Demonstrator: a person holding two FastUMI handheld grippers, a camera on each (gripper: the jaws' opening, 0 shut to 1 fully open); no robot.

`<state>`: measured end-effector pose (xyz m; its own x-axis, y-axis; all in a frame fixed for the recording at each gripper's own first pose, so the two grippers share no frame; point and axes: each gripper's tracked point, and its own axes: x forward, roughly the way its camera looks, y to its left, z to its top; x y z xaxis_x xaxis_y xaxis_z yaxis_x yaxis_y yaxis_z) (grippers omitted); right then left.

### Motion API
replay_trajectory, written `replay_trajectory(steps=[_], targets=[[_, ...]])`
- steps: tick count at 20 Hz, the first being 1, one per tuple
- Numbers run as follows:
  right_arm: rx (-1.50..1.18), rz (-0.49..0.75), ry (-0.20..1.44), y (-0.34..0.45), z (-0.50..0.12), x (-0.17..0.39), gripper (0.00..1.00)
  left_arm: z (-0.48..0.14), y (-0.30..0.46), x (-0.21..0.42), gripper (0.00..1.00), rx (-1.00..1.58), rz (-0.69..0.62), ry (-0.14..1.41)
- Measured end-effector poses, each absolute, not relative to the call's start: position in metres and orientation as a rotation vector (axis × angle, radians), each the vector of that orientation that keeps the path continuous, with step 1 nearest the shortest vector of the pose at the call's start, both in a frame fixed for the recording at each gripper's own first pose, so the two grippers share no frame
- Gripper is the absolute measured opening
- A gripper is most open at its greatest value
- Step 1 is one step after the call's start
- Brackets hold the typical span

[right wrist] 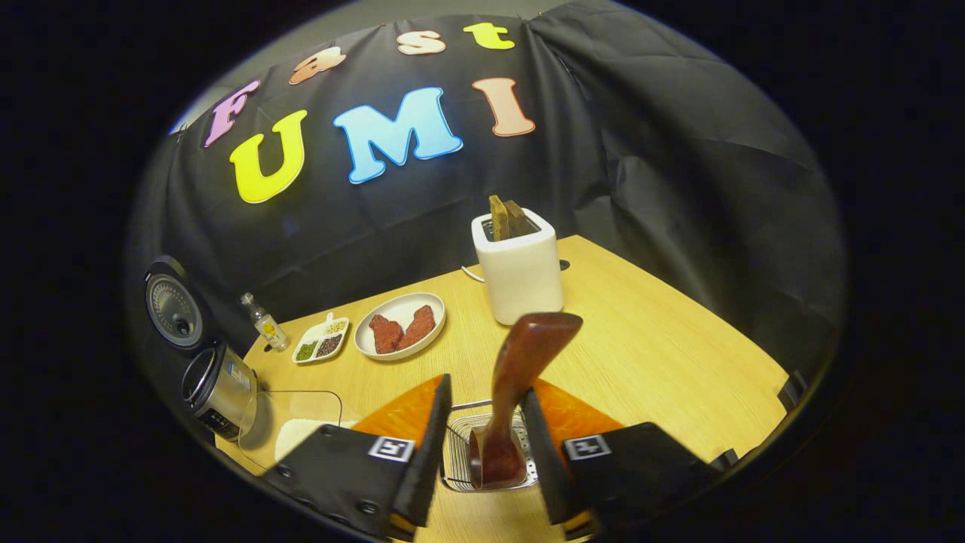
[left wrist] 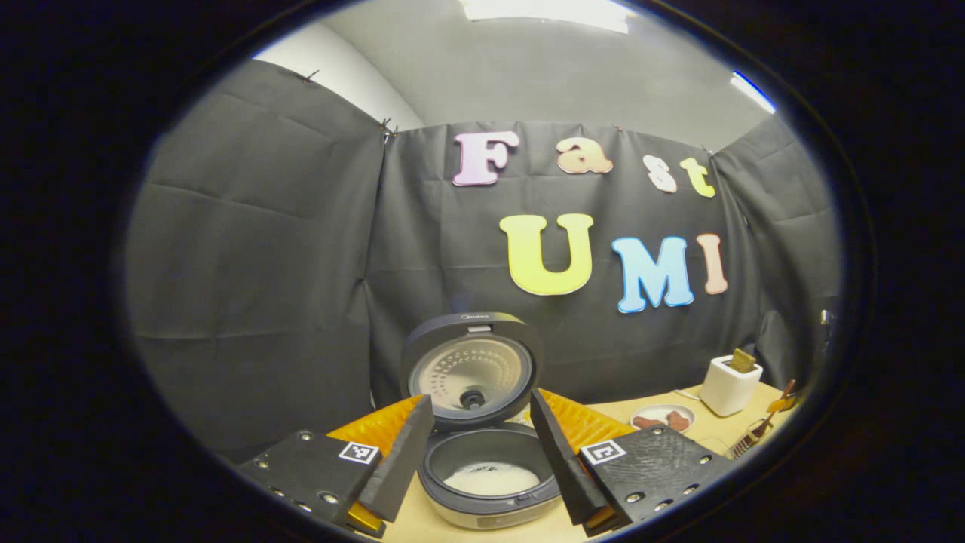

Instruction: Close the left gripper, press the button to open the rice cooker; take a wooden spoon from the chopstick holder with the right hand, scoop a spoonful of rice and pour it into the rice cooker, then put the wooden spoon back into the chopstick holder.

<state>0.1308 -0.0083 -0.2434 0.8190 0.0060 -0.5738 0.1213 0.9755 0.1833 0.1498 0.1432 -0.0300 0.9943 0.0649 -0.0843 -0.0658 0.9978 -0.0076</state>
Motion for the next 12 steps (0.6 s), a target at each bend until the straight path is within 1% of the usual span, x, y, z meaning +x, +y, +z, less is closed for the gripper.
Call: replay_trajectory(steps=[1,2,3,7,12], targets=[[0.191,-0.079,0.589,-0.013,-0.234,0.131,0.85,-0.029,0.143,0.153,0.80,-0.010,0.064,0.086],[0.170,-0.094,0.566,-0.020,-0.225,0.131,0.86,-0.026,0.144,0.157,0.80,-0.007,0.065,0.084],[0.150,-0.107,0.537,-0.025,-0.211,0.132,0.97,-0.023,0.145,0.163,0.80,-0.003,0.066,0.082],[0.081,-0.135,0.419,-0.032,-0.159,0.133,0.98,-0.016,0.146,0.196,0.80,-0.006,0.052,0.085],[0.012,-0.131,0.329,-0.024,-0.114,0.126,0.98,0.015,0.150,0.246,0.80,0.001,0.041,0.046]])
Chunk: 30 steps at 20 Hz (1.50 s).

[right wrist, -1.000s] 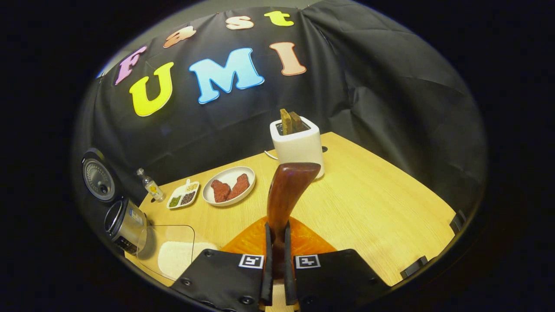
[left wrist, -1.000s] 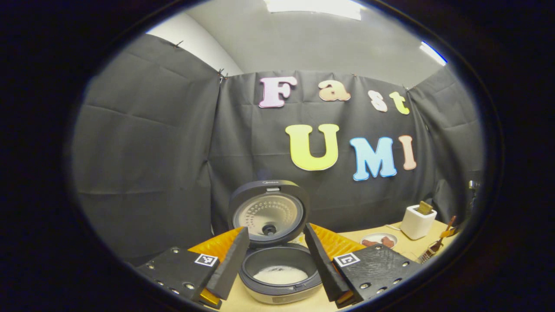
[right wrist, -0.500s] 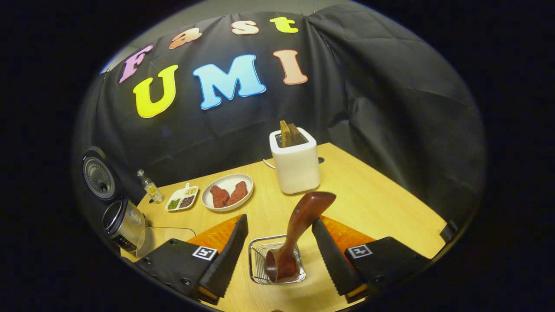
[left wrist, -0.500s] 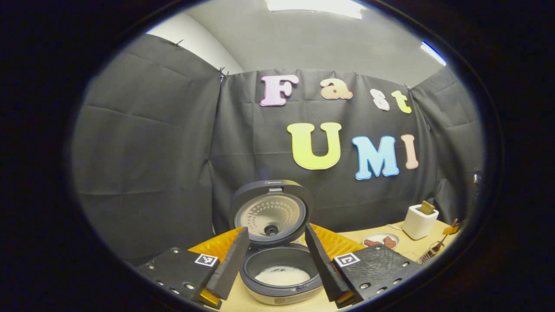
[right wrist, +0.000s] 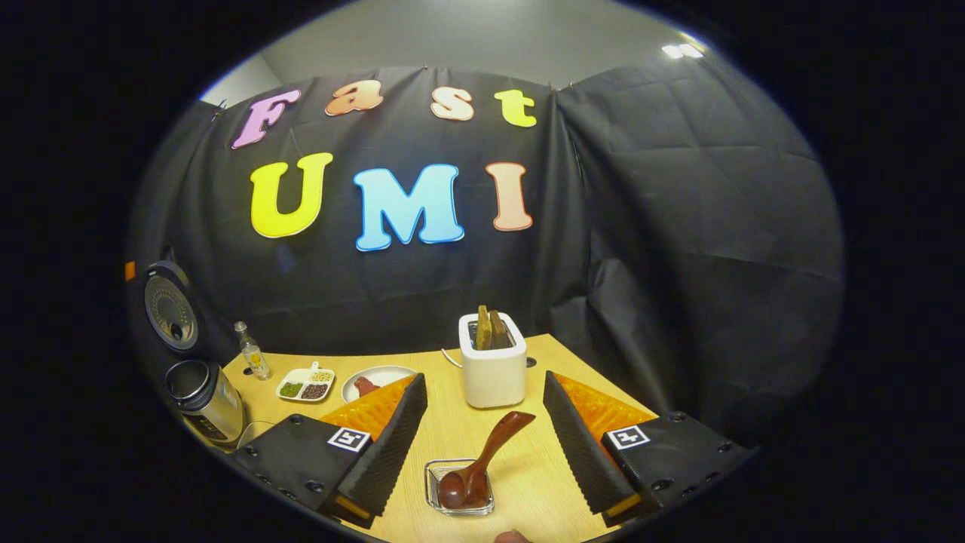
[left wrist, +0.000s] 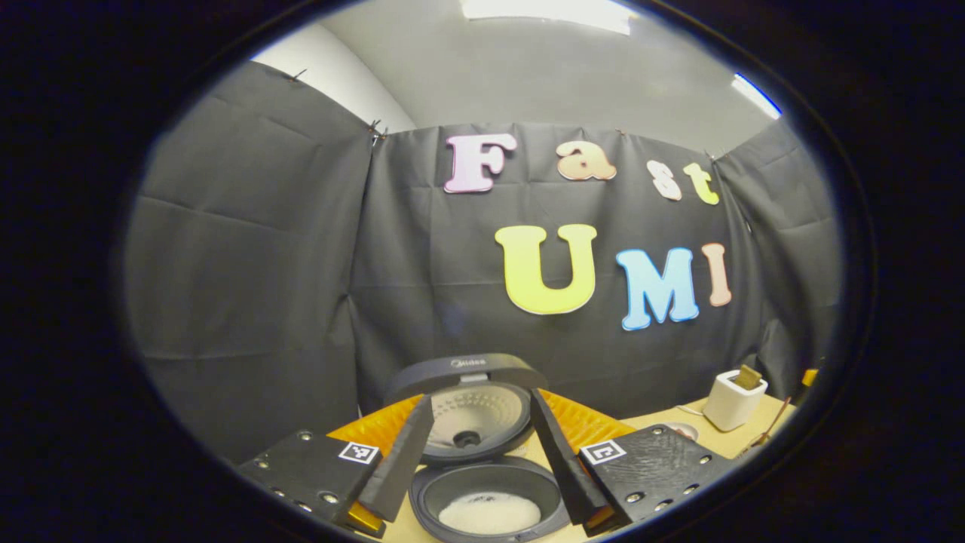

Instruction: Close the left gripper, press the button to open the rice cooker; take a wooden spoon from the chopstick holder with the right hand, scoop a spoonful of rice and pour it into the rice cooker, then put the wooden spoon back into the chopstick holder.

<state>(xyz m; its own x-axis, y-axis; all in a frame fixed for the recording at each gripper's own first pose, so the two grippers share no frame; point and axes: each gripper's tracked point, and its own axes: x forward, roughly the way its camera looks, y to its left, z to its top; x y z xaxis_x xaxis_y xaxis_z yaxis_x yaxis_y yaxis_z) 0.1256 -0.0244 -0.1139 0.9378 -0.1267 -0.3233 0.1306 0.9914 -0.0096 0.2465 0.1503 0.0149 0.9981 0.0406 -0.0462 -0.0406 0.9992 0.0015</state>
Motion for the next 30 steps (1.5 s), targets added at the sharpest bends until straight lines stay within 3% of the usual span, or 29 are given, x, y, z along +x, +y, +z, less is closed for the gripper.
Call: replay_trajectory(steps=[8,16,19,20,30], targets=[[-0.009,-0.146,0.312,-0.012,-0.105,0.106,0.98,0.041,0.179,0.337,0.80,-0.048,0.084,0.049],[-0.038,-0.154,0.339,-0.014,-0.112,0.090,0.98,-0.002,0.203,0.401,0.81,-0.054,0.131,0.151],[-0.066,-0.139,0.331,-0.012,-0.108,0.087,0.98,-0.017,0.204,0.401,0.81,-0.101,0.143,0.185],[-0.073,-0.132,0.330,-0.013,-0.106,0.086,0.98,-0.016,0.201,0.399,0.86,-0.112,0.145,0.177],[-0.038,-0.041,0.326,-0.021,-0.103,0.083,0.98,-0.032,0.173,0.339,0.86,-0.090,0.169,0.194]])
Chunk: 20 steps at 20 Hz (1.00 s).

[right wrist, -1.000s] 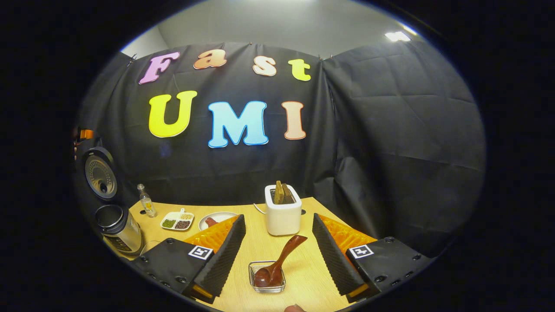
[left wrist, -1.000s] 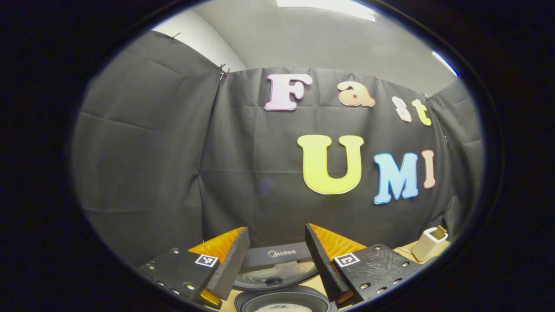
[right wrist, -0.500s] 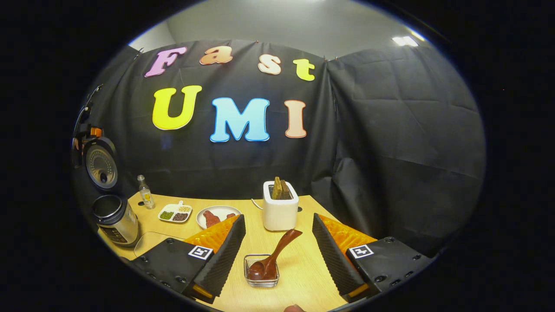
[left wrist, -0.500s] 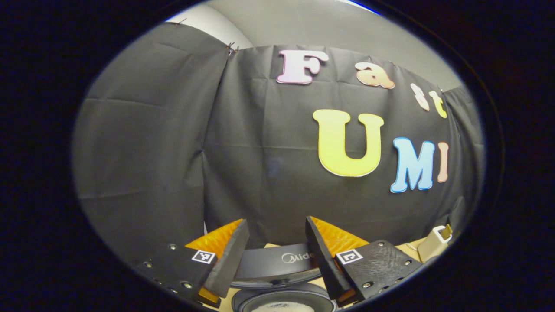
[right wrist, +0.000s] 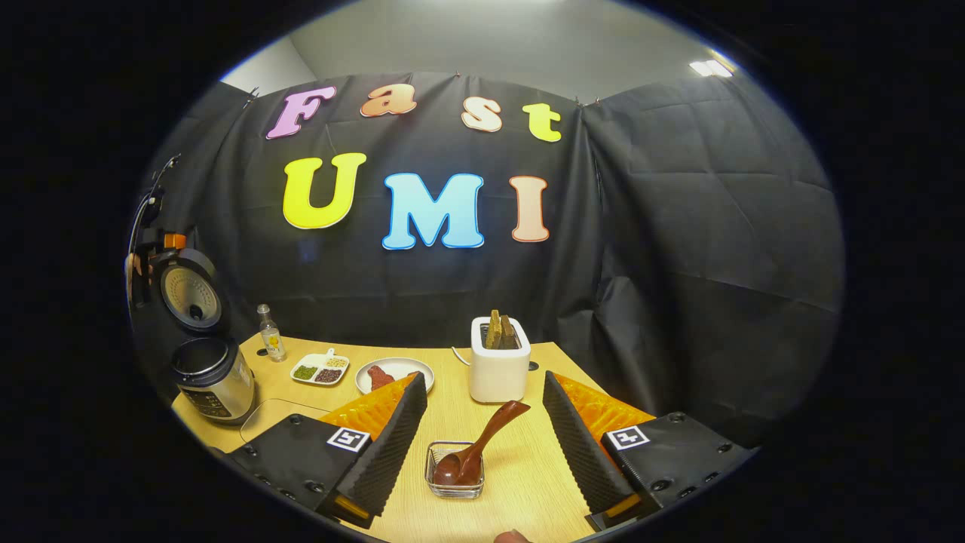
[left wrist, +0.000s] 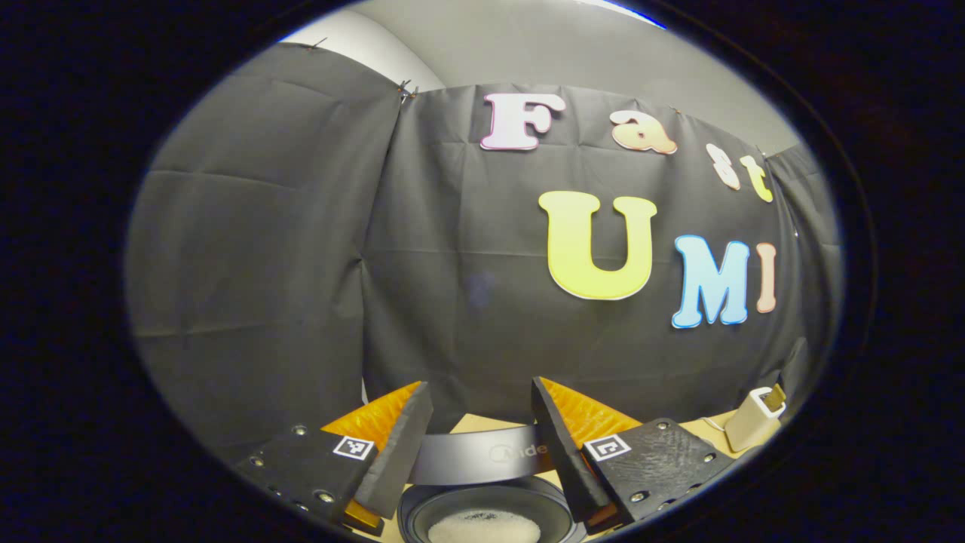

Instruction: Close the left gripper, press the button to open the rice cooker; take a wooden spoon from the chopstick holder with the right hand, scoop a spoonful of rice and pour it into the rice cooker, then put the wooden spoon back into the chopstick holder.

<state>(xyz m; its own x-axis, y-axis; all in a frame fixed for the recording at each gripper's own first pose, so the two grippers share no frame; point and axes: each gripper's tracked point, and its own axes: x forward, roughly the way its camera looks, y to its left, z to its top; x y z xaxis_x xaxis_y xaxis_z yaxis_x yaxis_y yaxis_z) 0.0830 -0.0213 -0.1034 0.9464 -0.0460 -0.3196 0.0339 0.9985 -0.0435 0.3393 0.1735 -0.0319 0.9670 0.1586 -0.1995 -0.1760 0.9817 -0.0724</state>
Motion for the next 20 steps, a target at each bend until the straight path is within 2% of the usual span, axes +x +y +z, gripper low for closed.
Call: replay_trajectory(steps=[4,7,10,11,12,20], targets=[[-0.016,-0.009,0.315,-0.028,-0.099,0.082,0.98,-0.048,0.158,0.306,0.83,-0.086,0.172,0.218],[-0.013,0.017,0.311,-0.032,-0.097,0.079,0.98,-0.064,0.146,0.280,0.86,-0.075,0.168,0.232],[-0.016,0.035,0.316,-0.038,-0.099,0.075,0.98,-0.083,0.136,0.257,0.83,-0.070,0.165,0.247],[-0.017,0.038,0.321,-0.040,-0.100,0.072,0.98,-0.091,0.133,0.249,0.86,-0.068,0.165,0.254],[-0.017,0.039,0.324,-0.042,-0.101,0.071,0.98,-0.098,0.129,0.242,0.83,-0.065,0.167,0.262],[-0.007,0.035,0.333,-0.053,-0.104,0.062,0.98,-0.161,0.112,0.211,0.83,-0.043,0.169,0.322]])
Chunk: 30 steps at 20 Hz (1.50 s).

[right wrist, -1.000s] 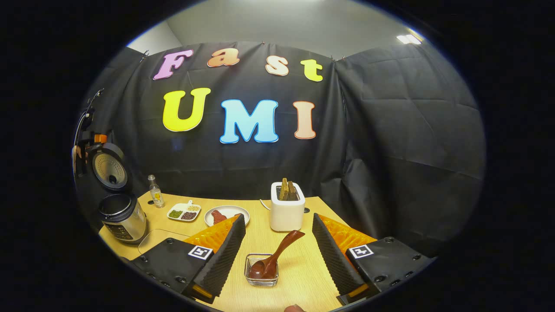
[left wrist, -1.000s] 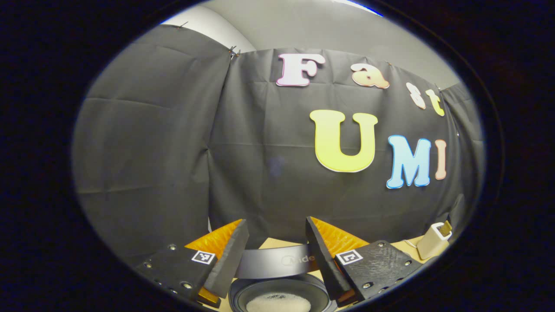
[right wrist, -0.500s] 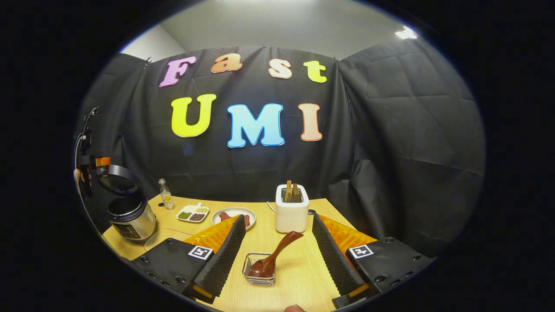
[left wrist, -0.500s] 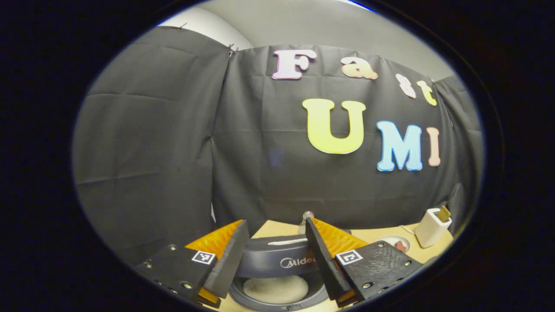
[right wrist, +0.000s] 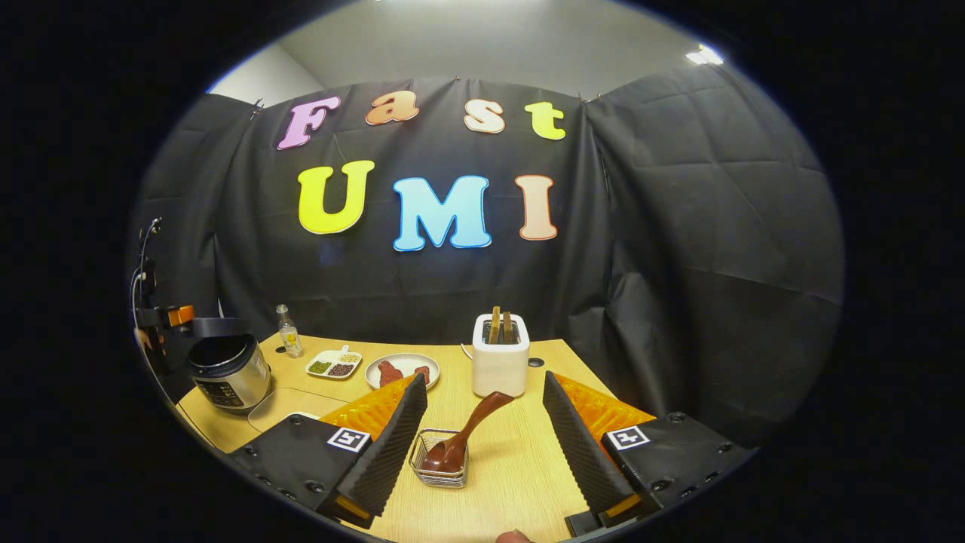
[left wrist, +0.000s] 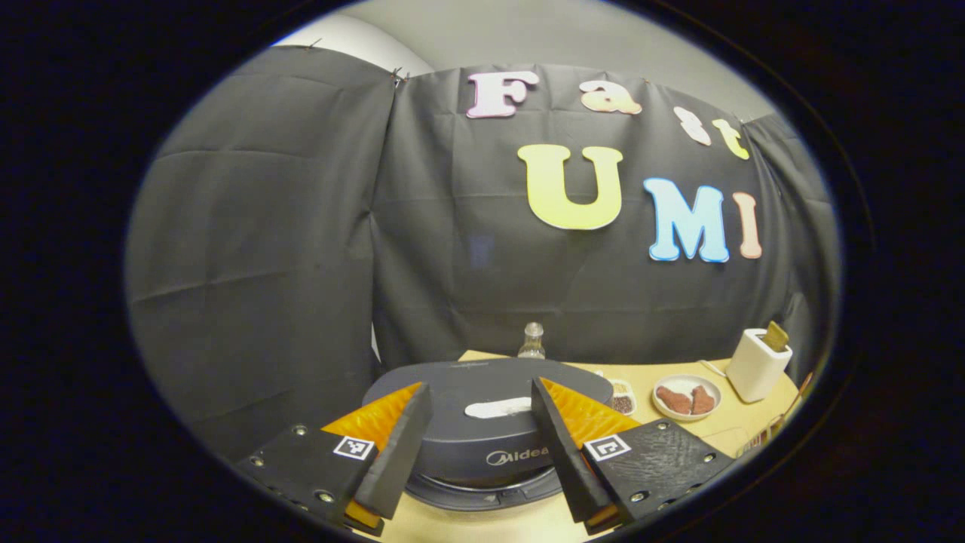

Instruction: Close the left gripper, press the button to open the rice cooker; take a wooden spoon from the chopstick holder with the right hand, scoop a spoonful of rice and pour it into the rice cooker, then put the wooden spoon back into the chopstick holder.

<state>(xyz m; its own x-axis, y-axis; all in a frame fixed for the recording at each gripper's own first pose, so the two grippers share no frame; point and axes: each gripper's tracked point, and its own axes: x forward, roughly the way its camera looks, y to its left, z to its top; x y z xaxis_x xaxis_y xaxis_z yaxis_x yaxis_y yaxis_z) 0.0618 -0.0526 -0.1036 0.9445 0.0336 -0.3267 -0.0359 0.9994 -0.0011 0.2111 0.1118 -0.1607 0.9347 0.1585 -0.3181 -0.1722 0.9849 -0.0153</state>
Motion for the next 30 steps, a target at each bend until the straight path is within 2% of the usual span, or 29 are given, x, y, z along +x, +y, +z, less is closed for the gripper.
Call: replay_trajectory(steps=[3,4,7,12,14,15,20,22,23,24,25,27,30], targets=[[-0.013,0.044,0.341,-0.053,-0.107,0.059,0.98,-0.196,0.108,0.201,0.83,-0.044,0.168,0.382],[-0.021,0.041,0.342,-0.055,-0.108,0.059,0.98,-0.206,0.108,0.198,0.86,-0.048,0.169,0.402],[-0.017,0.038,0.350,-0.057,-0.110,0.056,0.98,-0.224,0.104,0.196,0.84,-0.031,0.164,0.438],[-0.024,0.032,0.368,-0.059,-0.116,0.056,0.98,-0.222,0.105,0.190,0.89,-0.047,0.172,0.442],[-0.030,0.032,0.373,-0.059,-0.118,0.054,0.98,-0.233,0.104,0.183,0.88,-0.029,0.174,0.479],[-0.030,0.033,0.372,-0.059,-0.118,0.054,0.98,-0.228,0.107,0.186,0.87,-0.021,0.170,0.450],[-0.035,0.053,0.367,-0.060,-0.115,0.054,0.98,-0.228,0.105,0.181,0.87,-0.065,0.156,0.477],[-0.023,0.057,0.343,-0.063,-0.106,0.054,0.98,-0.226,0.103,0.180,0.89,-0.056,0.137,0.451],[-0.017,0.059,0.329,-0.064,-0.101,0.053,0.98,-0.228,0.104,0.179,0.87,-0.059,0.134,0.460],[-0.016,0.060,0.322,-0.067,-0.100,0.052,0.98,-0.228,0.104,0.178,0.89,-0.083,0.139,0.470],[-0.020,0.057,0.317,-0.071,-0.098,0.051,0.98,-0.228,0.105,0.177,0.87,-0.104,0.142,0.473],[-0.014,0.040,0.291,-0.081,-0.089,0.048,0.98,-0.222,0.103,0.180,0.92,-0.089,0.141,0.406],[0.006,0.039,0.277,-0.084,-0.085,0.037,0.98,-0.220,0.104,0.180,0.88,0.001,0.155,0.436]])
